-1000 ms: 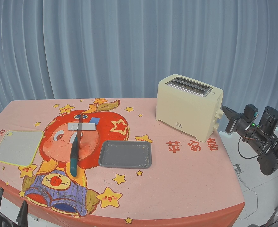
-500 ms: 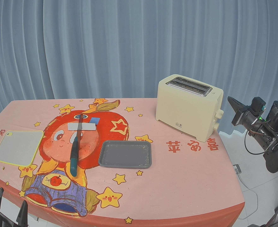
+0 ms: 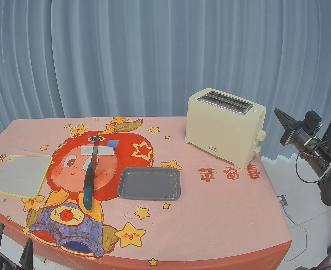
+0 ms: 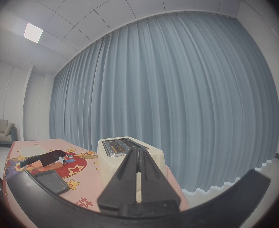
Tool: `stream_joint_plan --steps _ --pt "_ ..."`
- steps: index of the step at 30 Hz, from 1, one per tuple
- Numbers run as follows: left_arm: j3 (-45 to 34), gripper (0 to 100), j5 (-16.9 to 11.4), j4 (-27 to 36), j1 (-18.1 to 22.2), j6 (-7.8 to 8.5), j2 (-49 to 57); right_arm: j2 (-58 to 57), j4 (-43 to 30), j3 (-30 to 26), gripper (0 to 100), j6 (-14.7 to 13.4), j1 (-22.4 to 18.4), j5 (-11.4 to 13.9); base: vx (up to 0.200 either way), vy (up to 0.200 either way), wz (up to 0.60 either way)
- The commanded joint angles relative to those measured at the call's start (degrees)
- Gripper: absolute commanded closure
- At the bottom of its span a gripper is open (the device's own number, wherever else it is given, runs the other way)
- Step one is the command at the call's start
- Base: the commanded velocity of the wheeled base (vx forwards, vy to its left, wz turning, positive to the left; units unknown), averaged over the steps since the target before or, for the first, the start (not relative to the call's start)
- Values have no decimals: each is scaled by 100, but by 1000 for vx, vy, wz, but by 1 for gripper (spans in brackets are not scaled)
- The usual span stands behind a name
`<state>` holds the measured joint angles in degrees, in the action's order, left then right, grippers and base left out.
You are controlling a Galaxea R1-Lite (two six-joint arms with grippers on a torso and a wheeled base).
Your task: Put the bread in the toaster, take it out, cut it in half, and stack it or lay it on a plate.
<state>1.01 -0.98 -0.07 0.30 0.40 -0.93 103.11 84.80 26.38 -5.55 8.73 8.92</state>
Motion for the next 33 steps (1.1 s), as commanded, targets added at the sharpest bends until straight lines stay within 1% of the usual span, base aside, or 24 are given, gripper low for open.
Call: stream_joint_plan --steps 1,33 --pt "-101 0 1 -1 5 -5 84 -124 2 7 100 1 6 4 0 0 0" --pt "-101 0 1 -1 5 -5 84 -124 10 -36 100 10 76 4 0 0 0"
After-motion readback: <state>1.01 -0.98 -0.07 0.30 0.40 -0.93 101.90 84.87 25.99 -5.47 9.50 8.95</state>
